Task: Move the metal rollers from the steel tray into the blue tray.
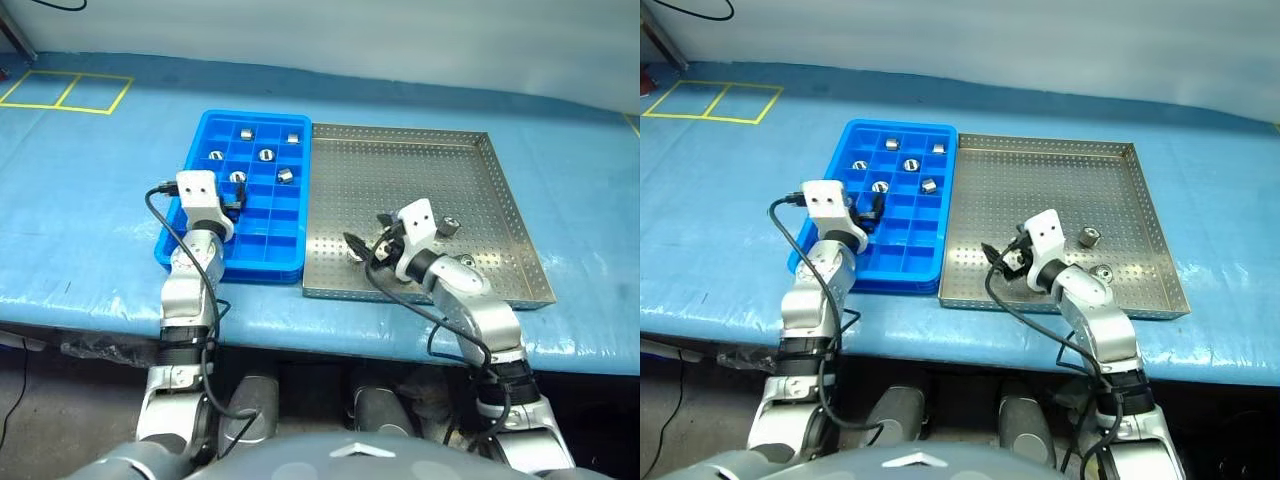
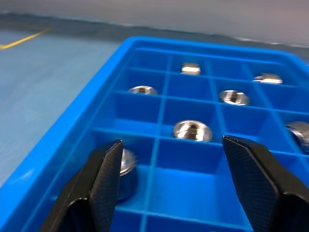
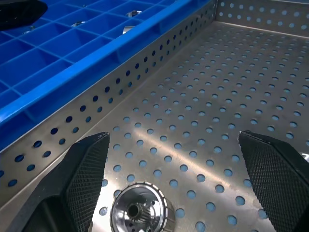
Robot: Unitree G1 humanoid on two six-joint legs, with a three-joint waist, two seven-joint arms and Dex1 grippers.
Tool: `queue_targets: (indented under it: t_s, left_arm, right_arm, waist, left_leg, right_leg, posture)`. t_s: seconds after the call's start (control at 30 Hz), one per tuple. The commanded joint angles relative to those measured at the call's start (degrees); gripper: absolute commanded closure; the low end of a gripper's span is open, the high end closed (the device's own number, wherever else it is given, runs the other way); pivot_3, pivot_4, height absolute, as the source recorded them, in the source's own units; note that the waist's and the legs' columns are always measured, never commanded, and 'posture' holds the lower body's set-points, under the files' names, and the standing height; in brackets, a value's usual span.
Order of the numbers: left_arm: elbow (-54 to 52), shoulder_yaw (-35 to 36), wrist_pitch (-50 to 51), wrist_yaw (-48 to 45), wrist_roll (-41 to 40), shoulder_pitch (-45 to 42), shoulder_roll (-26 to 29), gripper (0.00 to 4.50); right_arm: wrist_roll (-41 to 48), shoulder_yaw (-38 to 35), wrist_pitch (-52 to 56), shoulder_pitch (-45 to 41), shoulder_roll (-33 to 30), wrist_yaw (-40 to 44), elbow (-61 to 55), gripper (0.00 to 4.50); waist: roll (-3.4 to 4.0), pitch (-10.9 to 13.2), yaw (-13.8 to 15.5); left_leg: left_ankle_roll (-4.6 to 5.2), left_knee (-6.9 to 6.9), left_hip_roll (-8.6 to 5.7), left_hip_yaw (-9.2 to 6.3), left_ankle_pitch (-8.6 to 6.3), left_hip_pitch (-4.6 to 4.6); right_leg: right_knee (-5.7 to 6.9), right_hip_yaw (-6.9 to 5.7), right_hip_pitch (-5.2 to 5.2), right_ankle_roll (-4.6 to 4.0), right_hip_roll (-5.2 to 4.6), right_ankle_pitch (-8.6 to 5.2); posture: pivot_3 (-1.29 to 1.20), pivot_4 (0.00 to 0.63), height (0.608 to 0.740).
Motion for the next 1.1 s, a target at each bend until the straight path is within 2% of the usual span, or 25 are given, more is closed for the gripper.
queue_targets:
  t_s: [0.03, 0.23, 0.43, 0.6, 0.7, 0.97, 1.1]
  left_arm:
    - [-6.9, -2.9, -3.0, -6.3, -1.7, 1.8, 1.7, 0.92]
    - [-11.2, -8.4, -3.1, -15.6, -4.4, 1.8, 3.1, 0.92]
    - [-7.4, -14.5, -2.6, -23.9, -5.4, -3.7, 2.4, 0.92]
    - [0.5, -19.4, -0.8, -28.8, -3.2, -8.6, 2.5, 0.92]
    - [5.4, -20.7, 1.4, -28.1, -1.2, -10.9, 2.3, 0.92]
    - [11.4, -22.8, 10.3, -29.6, 0.8, -14.2, 2.5, 0.92]
    - [12.8, -25.2, 15.5, -30.9, 2.3, -15.2, 3.1, 0.92]
  right_arm:
    - [1.3, -1.4, 0.7, -1.2, -0.1, -0.3, -1.7, 0.0]
    - [3.2, -2.5, 1.1, -1.3, 0.2, 0.0, -3.0, 0.0]
    - [5.2, -6.2, -0.1, -0.1, 1.2, -2.3, -5.7, 0.0]
    - [4.9, -7.6, 0.0, 3.5, 0.6, -4.2, -9.6, 0.0]
    - [4.9, -8.6, 0.1, 6.3, 0.6, -5.8, -12.3, 0.0]
    - [4.6, -8.9, 0.1, 11.6, 1.2, -8.9, -16.6, 0.0]
    - [4.2, -9.0, 0.0, 13.1, 1.3, -10.1, -17.6, 0.0]
  waist:
    - [0.0, 0.0, 0.0]
    - [0.01, 0.0, -0.1]
    - [0.01, 0.0, -0.6]
    - [0.11, -0.1, -2.8]
    - [0.12, -0.1, -4.4]
    - [0.16, -0.1, -8.9]
    - [0.17, -0.1, -10.1]
  left_leg:
    - [0.0, 0.0, 0.0, 0.01, 0.0, 0.01]
    - [0.01, -0.04, 0.03, 0.01, 0.0, 0.02]
    - [0.01, 0.03, 0.01, 0.04, 0.0, -0.02]
    - [0.02, -0.03, 0.02, 0.02, -0.01, 0.0]
    - [0.05, -0.03, 0.02, 0.04, -0.02, -0.02]
    - [0.05, -0.01, 0.04, 0.06, -0.02, 0.01]
    - [0.05, -0.02, 0.05, 0.07, -0.02, 0.02]
  right_leg:
    - [-0.01, 0.01, 0.0, 0.0, 0.0, 0.0]
    - [0.01, -0.01, -0.02, 0.04, 0.02, -0.08]
    - [-0.01, 0.02, -0.01, 0.19, 0.01, -0.17]
    - [0.0, 0.01, -0.02, 0.18, 0.03, -0.19]
    - [-0.01, 0.04, -0.03, 0.18, 0.02, -0.19]
    - [0.05, 0.07, -0.06, 0.21, 0.03, -0.2]
    - [0.08, 0.09, -0.07, 0.22, 0.03, -0.19]
  posture:
    - [0.25, 0.15, 0.74]
    - [0.22, 0.15, 0.74]
    - [0.15, 0.15, 0.74]
    - [0.06, 0.15, 0.74]
    - [0.0, 0.15, 0.74]
    - [-0.09, 0.15, 0.74]
    - [-0.12, 0.15, 0.74]
